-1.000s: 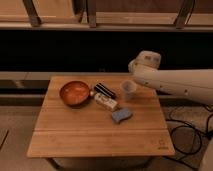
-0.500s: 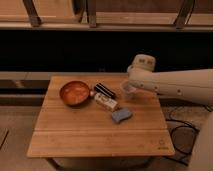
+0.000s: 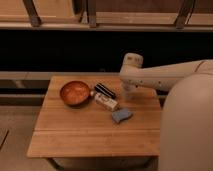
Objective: Place the pepper in the ceramic cup
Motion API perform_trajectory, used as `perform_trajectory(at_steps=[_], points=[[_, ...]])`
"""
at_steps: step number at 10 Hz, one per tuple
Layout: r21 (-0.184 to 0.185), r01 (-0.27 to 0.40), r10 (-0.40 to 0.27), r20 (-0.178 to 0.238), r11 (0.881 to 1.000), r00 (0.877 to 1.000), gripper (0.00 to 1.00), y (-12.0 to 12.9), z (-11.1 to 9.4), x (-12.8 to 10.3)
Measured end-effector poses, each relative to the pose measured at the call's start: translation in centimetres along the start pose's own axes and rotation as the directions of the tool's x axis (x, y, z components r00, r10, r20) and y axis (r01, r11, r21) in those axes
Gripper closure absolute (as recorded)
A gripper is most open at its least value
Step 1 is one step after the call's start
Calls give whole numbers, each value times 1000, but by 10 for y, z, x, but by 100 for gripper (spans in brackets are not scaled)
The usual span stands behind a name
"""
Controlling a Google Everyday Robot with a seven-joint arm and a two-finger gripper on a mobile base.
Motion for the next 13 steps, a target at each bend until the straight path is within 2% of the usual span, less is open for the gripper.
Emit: perform_trajectory(at_steps=[1, 5, 6, 8, 10, 11, 13], points=[[-6, -5, 5, -5, 1000, 1000, 100, 3, 5, -2], [-82, -87, 87, -2, 993, 996, 100, 11, 18, 4], [-116, -122, 124, 13, 986, 992, 100, 11, 20, 3], [-171, -150, 161, 50, 974, 986, 100, 13, 21, -4], [-228, -153, 177, 93, 962, 980, 100, 16, 22, -12], [-235, -153, 180, 98, 960, 979, 98, 17, 22, -13], [-237, -152, 179, 99, 960, 979, 82, 18, 22, -13]])
